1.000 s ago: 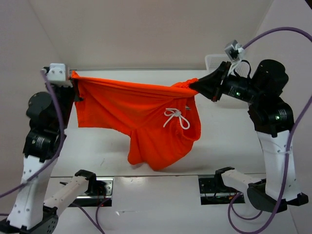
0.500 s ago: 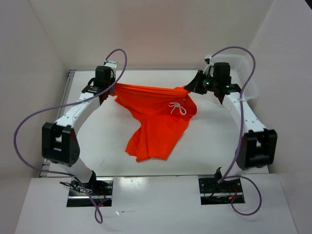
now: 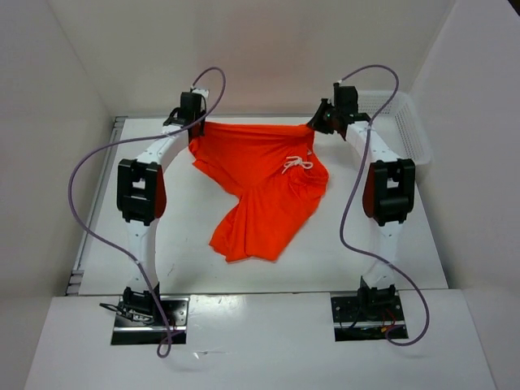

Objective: Fold and stack the shorts
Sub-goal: Flatten the shorts out

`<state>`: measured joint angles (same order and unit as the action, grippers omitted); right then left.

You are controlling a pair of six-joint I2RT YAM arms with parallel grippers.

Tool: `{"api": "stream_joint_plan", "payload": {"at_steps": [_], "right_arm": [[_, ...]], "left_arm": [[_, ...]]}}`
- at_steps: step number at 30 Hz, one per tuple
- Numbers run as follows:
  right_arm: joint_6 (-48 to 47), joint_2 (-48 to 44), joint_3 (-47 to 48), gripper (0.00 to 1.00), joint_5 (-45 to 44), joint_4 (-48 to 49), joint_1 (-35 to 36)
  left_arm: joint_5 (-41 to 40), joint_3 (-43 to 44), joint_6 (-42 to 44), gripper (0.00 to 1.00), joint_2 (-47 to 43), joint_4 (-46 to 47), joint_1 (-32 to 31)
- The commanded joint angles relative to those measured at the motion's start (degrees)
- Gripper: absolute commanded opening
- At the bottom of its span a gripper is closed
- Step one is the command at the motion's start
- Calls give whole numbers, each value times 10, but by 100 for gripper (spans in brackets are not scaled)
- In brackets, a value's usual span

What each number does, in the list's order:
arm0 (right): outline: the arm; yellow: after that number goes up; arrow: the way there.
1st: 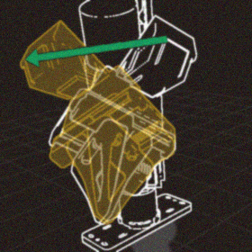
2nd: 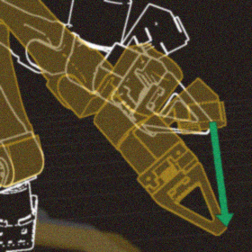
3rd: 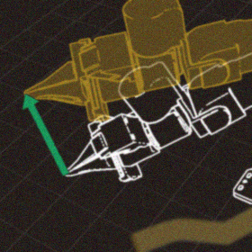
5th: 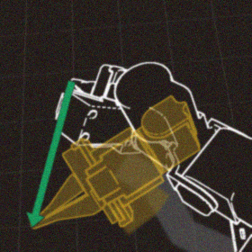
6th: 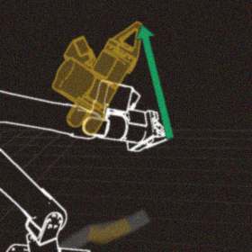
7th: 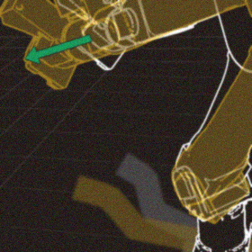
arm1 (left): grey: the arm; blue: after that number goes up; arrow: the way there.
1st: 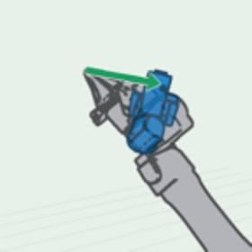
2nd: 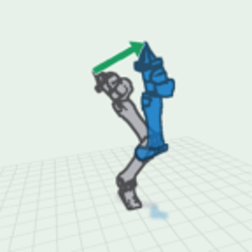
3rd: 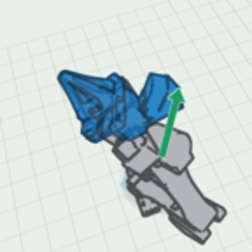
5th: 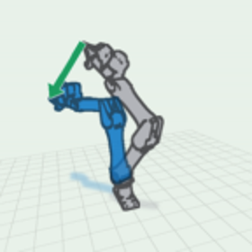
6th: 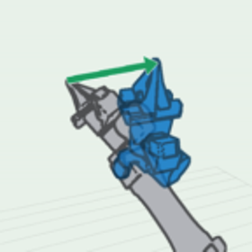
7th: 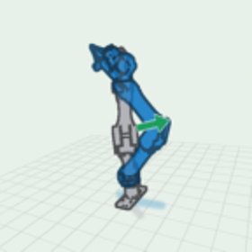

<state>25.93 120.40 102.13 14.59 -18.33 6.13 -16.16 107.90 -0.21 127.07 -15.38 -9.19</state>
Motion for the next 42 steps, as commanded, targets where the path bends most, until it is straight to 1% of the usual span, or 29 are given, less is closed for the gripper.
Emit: {"api": "stream_joint_plan", "payload": {"at_steps": [1,2,3,4,5,6,8,9,10,11,12,14,15,16,17,18,19,20,22,24,26,29,31,34,35,38,39,40,42], "right_arm": [[25,65,183,42,-146,-21,5],[25,81,215,43,-147,-29,5],[6,94,240,76,-169,-36,11],[6,105,270,86,-179,-43,17],[6,105,270,95,-179,-43,17],[6,92,270,98,-171,-43,17],[0,54,236,99,-160,-49,17],[-7,38,220,99,-160,-49,17],[-21,8,184,99,-160,-49,17],[-31,-7,164,99,-160,-49,17],[-41,-22,143,99,-160,-49,17],[-70,-66,71,96,-166,-49,17],[-81,-81,17,94,-166,-41,17],[-92,-93,-11,90,-166,-41,17],[-123,-118,-39,87,-166,-24,17],[-140,-128,-92,84,-166,-18,17],[-155,-135,-114,78,-172,-18,17],[-177,-149,-134,75,-172,-6,17],[-207,-155,-180,75,-165,1,17],[-238,-155,-205,75,-158,9,17],[-253,-155,-213,78,-158,15,17],[-265,-141,-220,79,-163,21,17],[-271,-136,-225,81,-163,26,17],[-271,-136,-238,84,-169,31,17],[-271,-136,-246,85,-169,31,17],[-265,-131,-261,86,-169,31,17],[-265,-123,-261,86,-169,31,17],[-265,-116,-261,86,-162,31,17],[-265,-111,-261,86,-140,31,17]], "left_arm": [[-16,160,2,4,62,9,1],[-16,204,2,14,83,-4,1],[-24,254,2,35,126,-58,1],[-24,313,2,63,149,-102,1],[1,377,2,71,170,-203,1],[9,500,2,75,206,-248,1],[45,607,2,78,232,-339,1],[100,662,2,81,256,-432,1],[118,687,2,88,242,-461,1],[144,658,2,88,219,-501,7],[217,640,2,88,189,-530,14],[278,604,2,90,159,-592,20],[285,546,2,90,132,-592,20],[306,470,2,90,102,-585,20],[306,378,2,90,20,-525,20],[301,164,2,90,-30,-476,20],[280,54,2,90,-82,-374,-2],[266,-46,2,92,-175,-330,-13],[233,-233,2,94,-229,-281,-49],[243,-261,2,94,-228,-280,-49],[259,-293,2,94,-221,-275,-42],[242,-339,2,95,-228,-219,-42],[242,-352,2,95,-222,-201,-42],[278,-352,2,95,-208,-201,-49],[298,-352,2,93,-203,-201,-54],[326,-357,2,75,-184,-207,-61],[336,-357,2,67,-179,-207,-68],[343,-357,2,55,-168,-221,-73],[374,-357,2,50,-162,-238,-73]]}}
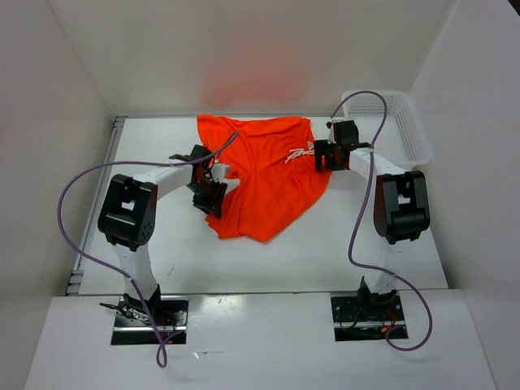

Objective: Fold and stack the shorts
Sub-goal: Flatten the shorts out

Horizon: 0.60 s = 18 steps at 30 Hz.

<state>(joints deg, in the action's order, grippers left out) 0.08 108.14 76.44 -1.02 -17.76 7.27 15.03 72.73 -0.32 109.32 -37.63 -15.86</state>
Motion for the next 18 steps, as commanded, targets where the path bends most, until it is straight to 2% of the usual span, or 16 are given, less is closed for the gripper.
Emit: {"api": "stream_joint_plan", "payload": {"at_steps": [1,2,4,5,6,7,8,9,10,13,16,18], "right_arm": [[-7,12,-4,86,23,26,6],[1,26,-4,85,34,26,6],[1,43,-4,76,42,31,6],[6,48,-4,69,42,31,6],[6,48,-4,50,42,31,6],[6,55,-4,40,37,31,6],[6,55,-4,28,37,31,6],[6,55,-4,9,31,31,6],[0,55,-10,3,24,31,6],[-12,36,-24,0,30,31,6],[-20,19,-38,0,71,17,6],[-29,12,-38,0,103,-2,6]], "left_arm": [[72,-6,3,49,22,-16,-7],[78,-6,3,43,22,-21,-7],[84,-6,3,30,28,-21,-7],[84,0,3,15,28,-28,-7],[84,11,3,7,34,-33,-7],[84,17,3,0,34,-33,-7],[78,26,3,0,40,-40,-1],[66,37,3,0,40,-40,18],[50,52,3,0,35,-40,28],[-13,138,3,0,28,-40,81],[-64,224,3,0,41,-25,106],[-78,247,3,8,61,-19,106]]}}
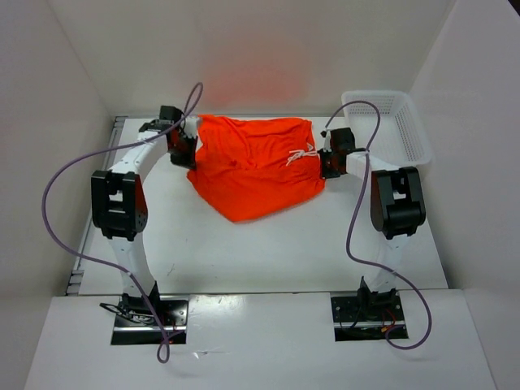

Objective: Fold and stack the shorts
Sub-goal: Flatten the shorts out

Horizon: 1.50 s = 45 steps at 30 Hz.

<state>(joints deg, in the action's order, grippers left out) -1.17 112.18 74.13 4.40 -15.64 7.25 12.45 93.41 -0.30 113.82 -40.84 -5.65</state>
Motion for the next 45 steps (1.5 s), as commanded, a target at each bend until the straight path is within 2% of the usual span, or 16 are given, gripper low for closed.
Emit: {"api": "stream_joint_plan", "payload": {"at_steps": [1,5,7,10,13,15,16,19,21,24,29,34,37,38,41,45], "right_arm": [[-16,-28,-15,0,77,-28,6],[-16,-34,-10,0,112,-41,18],[-16,-39,-10,0,119,-47,18],[-16,-50,-10,0,113,-47,18],[-11,-50,-5,0,113,-47,18],[-6,-50,0,0,119,-47,18],[-6,-45,1,0,119,-47,18],[-6,-45,14,0,119,-47,18],[-6,-45,19,0,119,-47,18],[-1,-50,19,0,130,-47,18],[-1,-62,14,0,130,-47,18],[-1,-67,8,0,130,-47,18],[-1,-67,3,0,130,-47,18],[-1,-67,3,0,130,-47,18],[-6,-78,-3,0,130,-47,18],[-27,-104,-20,0,130,-54,18]], "left_arm": [[-52,53,3,13,23,21,-1],[-76,58,3,47,46,43,-25],[-76,58,3,61,21,43,-25],[-111,14,3,65,-44,43,-58],[-168,-91,3,65,-117,43,-98],[-189,-160,3,65,-143,51,-159],[-199,-228,3,66,-157,64,-178],[-276,-296,3,66,-151,157,-212],[-326,-305,3,67,-129,216,-206],[-340,-264,3,69,-101,249,-206],[-380,-264,3,70,-43,331,-206],[-257,-225,3,70,-29,264,-206],[-192,-208,3,60,-16,246,-206],[-184,-201,3,48,-5,246,-206],[-184,-159,3,3,6,220,-193],[-172,-104,3,0,-34,127,-170]]}}
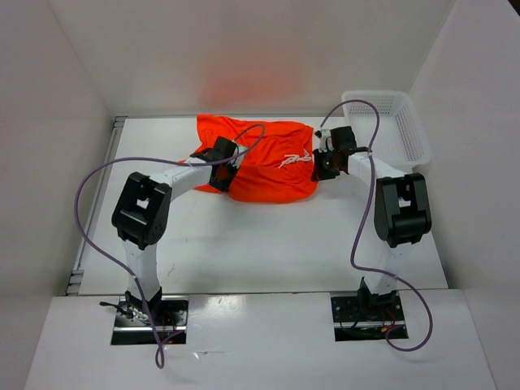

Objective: Fold and stack the shorts
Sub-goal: Flatten the shorts out

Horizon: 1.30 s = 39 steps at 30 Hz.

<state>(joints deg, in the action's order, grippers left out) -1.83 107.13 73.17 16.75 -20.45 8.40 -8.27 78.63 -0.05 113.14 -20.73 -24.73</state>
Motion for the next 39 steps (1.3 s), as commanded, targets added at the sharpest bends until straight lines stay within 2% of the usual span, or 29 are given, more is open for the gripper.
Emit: {"api": "stream_joint_plan", "payload": {"at_steps": [1,3,6,9,10,11,14,17,18,19,22,24,27,29,30,31,34,37,39], "right_arm": [[-20,-60,-20,0,6,-13,6],[-43,-76,-28,0,35,-29,6],[-67,-90,-39,0,62,-53,6],[-86,-103,-39,0,81,-71,6],[-86,-103,-39,0,81,-71,6],[-86,-103,-44,0,94,-76,6],[-92,-98,-44,0,100,-76,6],[-92,-92,-44,0,94,-76,6],[-92,-86,-44,0,94,-71,6],[-92,-86,-44,0,94,-71,6],[-92,-76,-38,0,94,-65,6],[-86,-76,-32,0,94,-65,6],[-86,-70,-32,0,94,-65,6],[-86,-65,-27,0,94,-60,6],[-86,-65,-27,0,94,-60,6],[-86,-60,-27,0,94,-60,6],[-86,-60,-21,0,94,-60,6],[-86,-60,-15,0,94,-60,6],[-81,-60,-15,0,94,-60,6]], "left_arm": [[47,58,1,0,-57,-137,21],[81,58,1,0,-88,-196,27],[142,76,1,0,-122,-401,27],[209,104,1,0,-100,-501,34],[215,115,1,0,-85,-501,34],[227,129,1,0,-69,-494,50],[239,202,1,2,13,-383,92],[229,260,1,24,93,-306,112],[219,255,1,34,93,-287,112],[212,244,1,54,93,-265,112],[135,155,1,64,35,-83,112],[81,162,1,66,2,-78,117],[106,154,1,67,-72,-129,97],[100,75,1,67,-134,-156,64],[91,42,1,67,-150,-156,23],[83,-24,1,67,-170,-156,4],[47,-92,1,63,-176,-119,-49],[-17,-134,1,61,-150,-45,-55],[-53,-129,1,61,-117,1,-55]]}}
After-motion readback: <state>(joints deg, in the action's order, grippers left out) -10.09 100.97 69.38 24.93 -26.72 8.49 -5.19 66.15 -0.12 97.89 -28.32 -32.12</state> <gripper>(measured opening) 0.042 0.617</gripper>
